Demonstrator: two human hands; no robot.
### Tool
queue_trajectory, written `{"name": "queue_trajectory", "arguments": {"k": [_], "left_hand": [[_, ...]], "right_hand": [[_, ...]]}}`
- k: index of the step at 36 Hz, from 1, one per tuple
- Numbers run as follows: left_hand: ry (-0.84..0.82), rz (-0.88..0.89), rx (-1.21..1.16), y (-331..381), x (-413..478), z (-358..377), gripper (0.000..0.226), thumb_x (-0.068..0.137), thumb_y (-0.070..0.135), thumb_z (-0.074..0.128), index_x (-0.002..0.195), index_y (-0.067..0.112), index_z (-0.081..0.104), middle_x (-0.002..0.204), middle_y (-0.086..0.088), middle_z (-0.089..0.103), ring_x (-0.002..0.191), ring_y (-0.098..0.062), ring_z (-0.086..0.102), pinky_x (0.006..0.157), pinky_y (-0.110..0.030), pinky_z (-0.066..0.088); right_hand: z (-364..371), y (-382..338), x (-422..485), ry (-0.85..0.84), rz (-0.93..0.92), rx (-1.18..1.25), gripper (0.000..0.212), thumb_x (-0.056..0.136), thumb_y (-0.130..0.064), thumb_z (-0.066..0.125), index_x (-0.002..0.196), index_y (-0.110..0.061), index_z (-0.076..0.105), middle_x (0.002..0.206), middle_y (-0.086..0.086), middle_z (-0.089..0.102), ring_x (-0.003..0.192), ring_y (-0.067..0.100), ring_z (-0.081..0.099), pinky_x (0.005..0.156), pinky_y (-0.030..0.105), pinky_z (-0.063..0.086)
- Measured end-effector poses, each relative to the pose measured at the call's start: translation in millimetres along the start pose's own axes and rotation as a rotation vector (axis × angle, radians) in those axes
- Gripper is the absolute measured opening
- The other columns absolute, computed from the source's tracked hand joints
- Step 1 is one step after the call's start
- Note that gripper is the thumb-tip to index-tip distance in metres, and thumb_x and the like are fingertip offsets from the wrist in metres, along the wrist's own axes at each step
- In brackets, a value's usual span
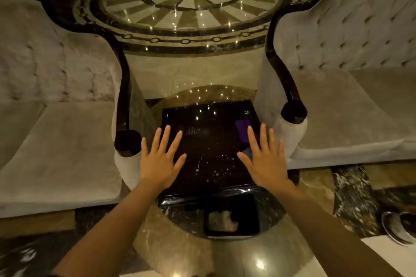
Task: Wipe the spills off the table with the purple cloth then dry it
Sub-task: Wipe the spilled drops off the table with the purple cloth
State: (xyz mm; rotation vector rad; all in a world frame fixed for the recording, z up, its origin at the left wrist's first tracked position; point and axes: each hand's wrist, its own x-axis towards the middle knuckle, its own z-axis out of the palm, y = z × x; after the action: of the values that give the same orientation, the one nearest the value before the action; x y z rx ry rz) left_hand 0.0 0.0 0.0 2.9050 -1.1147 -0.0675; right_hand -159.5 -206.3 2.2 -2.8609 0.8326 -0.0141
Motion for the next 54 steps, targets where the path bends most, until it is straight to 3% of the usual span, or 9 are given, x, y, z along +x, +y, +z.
{"name": "queue_trajectory", "arguments": {"k": [7, 11, 14, 18, 22, 26, 30, 38, 54], "left_hand": [[-0.041, 0.062, 0.017, -17.3, 33.1, 36.8, 0.062, 0.077, 0.066, -0.013, 0.13, 0.038, -0.03, 0.143, 0.007, -0.032, 0.132, -0.015, -0.032, 0.112, -0.047, -0.015], [-0.074, 0.103, 0.003, -31.1, 64.7, 70.9, 0.074, 0.059, 0.068, -0.037, 0.127, 0.04, -0.034, 0.142, 0.007, -0.035, 0.131, -0.016, -0.035, 0.11, -0.045, -0.018], [-0.073, 0.147, 0.009, -41.7, 87.9, 95.6, 0.071, 0.061, 0.067, -0.036, 0.126, 0.041, -0.035, 0.143, 0.007, -0.034, 0.132, -0.016, -0.034, 0.108, -0.043, -0.02], [-0.041, 0.186, 0.016, -56.5, 114.0, 125.1, 0.059, 0.08, 0.065, -0.01, 0.129, 0.041, -0.031, 0.145, 0.006, -0.03, 0.133, -0.015, -0.031, 0.11, -0.045, -0.019], [-0.021, 0.198, 0.007, -67.9, 134.3, 162.3, 0.059, 0.09, 0.057, 0.01, 0.129, 0.04, -0.031, 0.143, 0.006, -0.032, 0.132, -0.016, -0.032, 0.109, -0.045, -0.019], [0.003, 0.21, 0.007, -74.7, 146.0, 210.0, 0.06, 0.09, 0.057, 0.01, 0.129, 0.038, -0.031, 0.143, 0.005, -0.033, 0.132, -0.016, -0.032, 0.111, -0.047, -0.016], [0.024, 0.185, -0.028, -82.3, 157.1, 263.8, 0.06, 0.09, 0.057, 0.01, 0.129, 0.038, -0.031, 0.143, 0.005, -0.032, 0.132, -0.015, -0.029, 0.113, -0.047, -0.012], [0.012, 0.145, -0.103, -89.7, 179.1, 368.6, 0.058, 0.091, 0.056, 0.01, 0.129, 0.038, -0.03, 0.141, 0.006, -0.032, 0.141, -0.019, -0.02, 0.114, -0.049, -0.009], [-0.152, 0.094, -0.133, -95.0, 199.3, 422.1, 0.053, 0.096, 0.047, 0.011, 0.144, 0.033, -0.008, 0.156, -0.002, -0.016, 0.142, -0.021, -0.016, 0.116, -0.046, -0.005]], "right_hand": [[31.7, -7.5, 25.7, -0.038, 0.059, 0.0, 0.078, 0.063, -0.071, -0.028, 0.13, -0.031, -0.031, 0.156, 0.013, -0.01, 0.143, 0.033, -0.008, 0.116, 0.051, 0.003], [50.5, -22.1, 41.7, 0.062, 0.111, -0.048, 0.068, 0.085, -0.057, 0.026, 0.139, -0.016, 0.03, 0.143, 0.023, 0.038, 0.129, 0.043, 0.039, 0.099, 0.059, 0.038], [77.0, -28.9, 59.9, 0.092, 0.141, -0.067, 0.067, 0.084, -0.051, 0.051, 0.137, -0.015, 0.034, 0.141, 0.024, 0.04, 0.127, 0.045, 0.04, 0.098, 0.062, 0.038], [110.3, -37.6, 77.6, 0.111, 0.176, -0.071, 0.069, 0.081, -0.049, 0.057, 0.136, -0.014, 0.035, 0.139, 0.025, 0.042, 0.125, 0.045, 0.042, 0.096, 0.061, 0.04], [150.9, -41.1, 90.5, 0.127, 0.171, -0.022, 0.072, 0.084, -0.052, 0.046, 0.141, -0.017, 0.018, 0.147, 0.023, 0.03, 0.134, 0.044, 0.03, 0.105, 0.059, 0.03], [201.6, -31.6, 105.4, 0.085, 0.183, -0.042, 0.065, 0.083, -0.064, 0.007, 0.127, -0.033, -0.031, 0.149, 0.007, -0.019, 0.142, 0.031, -0.009, 0.116, 0.05, 0.001], [247.1, -22.9, 117.8, 0.097, 0.173, -0.071, 0.069, 0.06, -0.071, -0.032, 0.119, -0.036, -0.044, 0.141, 0.005, -0.031, 0.133, 0.024, -0.025, 0.115, 0.048, -0.004], [331.9, -10.3, 130.0, 0.177, 0.163, -0.086, 0.065, 0.08, -0.064, 0.002, 0.126, -0.034, -0.033, 0.146, 0.006, -0.024, 0.142, 0.031, -0.011, 0.116, 0.049, -0.001], [379.8, 4.7, 163.0, 0.224, 0.13, -0.044, 0.066, 0.088, -0.058, 0.015, 0.125, -0.033, -0.034, 0.155, 0.011, -0.014, 0.142, 0.029, -0.013, 0.116, 0.047, -0.001]]}}
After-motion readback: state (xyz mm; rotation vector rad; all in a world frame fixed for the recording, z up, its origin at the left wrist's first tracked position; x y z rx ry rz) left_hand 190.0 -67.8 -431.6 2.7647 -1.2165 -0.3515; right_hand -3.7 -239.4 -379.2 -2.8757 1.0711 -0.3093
